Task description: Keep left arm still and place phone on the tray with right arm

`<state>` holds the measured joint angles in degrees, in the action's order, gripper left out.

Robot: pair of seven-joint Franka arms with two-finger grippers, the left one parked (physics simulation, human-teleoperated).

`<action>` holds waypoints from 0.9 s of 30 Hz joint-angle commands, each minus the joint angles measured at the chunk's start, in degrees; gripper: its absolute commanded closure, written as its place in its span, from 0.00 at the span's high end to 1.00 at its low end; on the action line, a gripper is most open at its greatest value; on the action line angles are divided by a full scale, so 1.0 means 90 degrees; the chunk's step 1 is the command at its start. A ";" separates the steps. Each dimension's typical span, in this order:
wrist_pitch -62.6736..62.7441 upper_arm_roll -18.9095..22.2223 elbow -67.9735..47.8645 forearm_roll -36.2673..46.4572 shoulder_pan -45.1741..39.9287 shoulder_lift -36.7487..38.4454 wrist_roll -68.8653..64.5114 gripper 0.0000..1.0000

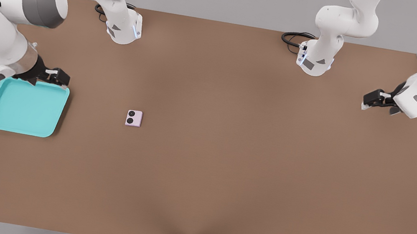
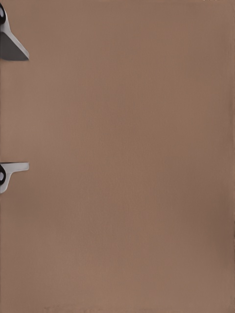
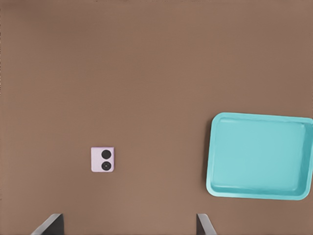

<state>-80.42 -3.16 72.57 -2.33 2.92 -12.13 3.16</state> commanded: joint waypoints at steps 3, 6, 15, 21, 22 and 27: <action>-0.0683 -0.0137 0.0266 0.0083 0.0076 -0.0166 -0.0088 1.00; -0.1669 -0.0996 0.1233 0.0024 0.0086 -0.0215 0.0117 1.00; -0.4873 -0.1338 0.3938 -0.0015 0.0730 -0.0752 0.3496 1.00; -0.5742 -0.1338 0.4719 0.0024 0.0525 -0.1122 0.3692 1.00; -0.5947 -0.1338 0.4729 0.0014 0.0515 -0.1279 0.3614 1.00; -0.6728 -0.1338 0.5364 -0.0113 0.0174 -0.1299 0.2891 1.00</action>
<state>-132.62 -15.30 119.90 -3.03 5.00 -24.01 22.88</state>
